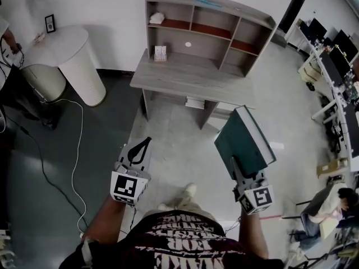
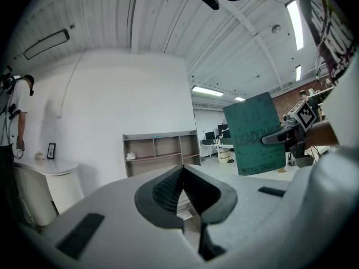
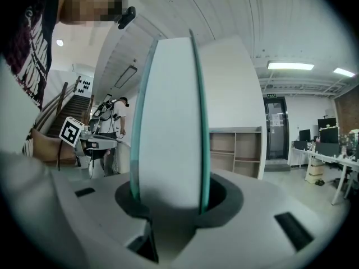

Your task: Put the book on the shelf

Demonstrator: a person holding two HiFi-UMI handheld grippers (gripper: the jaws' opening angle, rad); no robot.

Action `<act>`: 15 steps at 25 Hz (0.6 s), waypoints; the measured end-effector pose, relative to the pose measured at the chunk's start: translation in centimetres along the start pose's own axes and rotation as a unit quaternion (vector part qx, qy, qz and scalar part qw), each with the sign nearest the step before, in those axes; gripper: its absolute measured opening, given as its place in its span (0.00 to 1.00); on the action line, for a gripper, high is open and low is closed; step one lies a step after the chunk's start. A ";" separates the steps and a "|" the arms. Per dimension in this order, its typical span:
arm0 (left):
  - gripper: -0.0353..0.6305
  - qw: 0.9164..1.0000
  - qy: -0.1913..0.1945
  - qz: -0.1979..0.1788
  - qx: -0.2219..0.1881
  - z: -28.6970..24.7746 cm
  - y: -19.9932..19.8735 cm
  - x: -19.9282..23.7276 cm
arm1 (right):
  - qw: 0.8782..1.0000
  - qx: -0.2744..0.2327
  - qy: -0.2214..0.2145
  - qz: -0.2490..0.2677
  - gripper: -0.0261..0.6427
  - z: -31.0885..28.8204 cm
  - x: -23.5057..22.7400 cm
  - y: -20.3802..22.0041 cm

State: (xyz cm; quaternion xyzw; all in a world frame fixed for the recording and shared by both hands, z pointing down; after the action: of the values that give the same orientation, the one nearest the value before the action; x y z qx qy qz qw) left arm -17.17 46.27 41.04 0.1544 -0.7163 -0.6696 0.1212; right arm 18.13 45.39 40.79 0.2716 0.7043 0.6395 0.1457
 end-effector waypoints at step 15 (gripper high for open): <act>0.06 1.000 -0.014 0.006 0.004 -7.9 0.0 1.3 | 1.000 0.008 -0.013 -0.009 0.28 -6.4 -5.5 1.0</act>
State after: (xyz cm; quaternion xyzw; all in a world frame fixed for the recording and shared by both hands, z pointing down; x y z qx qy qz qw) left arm -15.42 38.50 41.59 0.1414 -0.7217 -0.6679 0.1143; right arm 19.27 37.03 41.90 0.2746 0.7099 0.6289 0.1582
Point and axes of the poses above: the fingertips, and each gripper's own axes: z backward along the fingers, x to its left, y out of its underside, the point moved 8 cm from there along z, backward along the fingers, and after that the axes turned 5 degrees about z, right-handed, at the moved point
